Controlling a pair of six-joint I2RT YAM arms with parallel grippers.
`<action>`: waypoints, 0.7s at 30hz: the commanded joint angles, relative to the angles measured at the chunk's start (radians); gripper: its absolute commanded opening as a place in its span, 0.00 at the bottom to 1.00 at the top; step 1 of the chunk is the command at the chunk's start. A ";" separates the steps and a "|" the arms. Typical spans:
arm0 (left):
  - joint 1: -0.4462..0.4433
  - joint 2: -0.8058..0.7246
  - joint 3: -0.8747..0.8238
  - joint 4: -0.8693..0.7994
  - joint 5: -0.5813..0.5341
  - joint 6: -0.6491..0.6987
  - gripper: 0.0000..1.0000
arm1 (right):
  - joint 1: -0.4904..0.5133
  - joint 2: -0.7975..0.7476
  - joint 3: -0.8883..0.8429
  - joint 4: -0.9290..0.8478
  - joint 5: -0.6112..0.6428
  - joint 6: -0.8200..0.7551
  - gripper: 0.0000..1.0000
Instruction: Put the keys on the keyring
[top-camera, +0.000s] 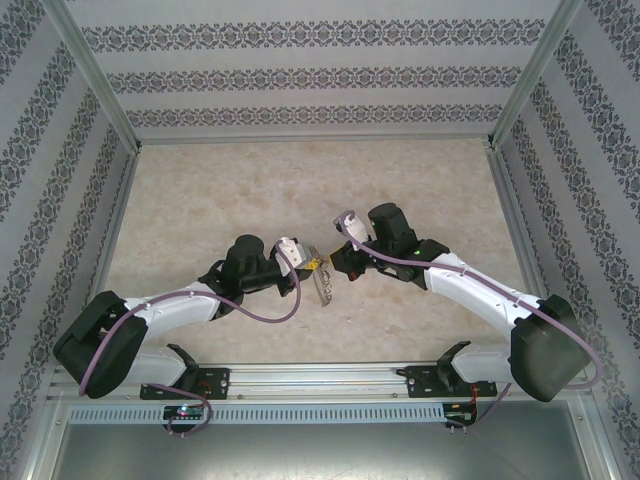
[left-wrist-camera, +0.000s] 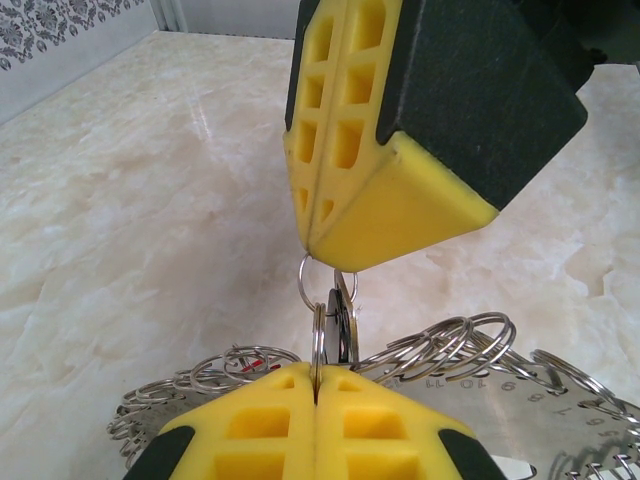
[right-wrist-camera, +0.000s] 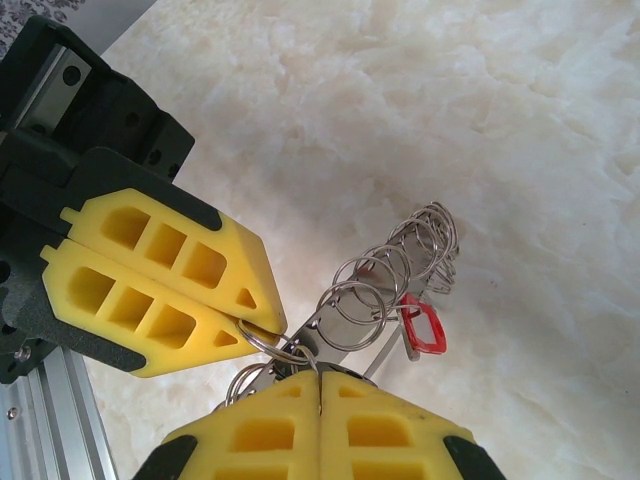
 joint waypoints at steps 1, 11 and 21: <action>0.000 0.011 -0.021 0.056 -0.017 -0.010 0.00 | -0.026 0.011 0.005 -0.022 0.057 -0.009 0.00; 0.000 0.037 -0.039 0.176 -0.050 -0.052 0.00 | -0.014 0.077 0.044 -0.080 0.029 -0.027 0.00; 0.000 0.044 -0.034 0.127 -0.002 0.000 0.00 | -0.007 0.102 0.124 -0.118 -0.036 -0.019 0.00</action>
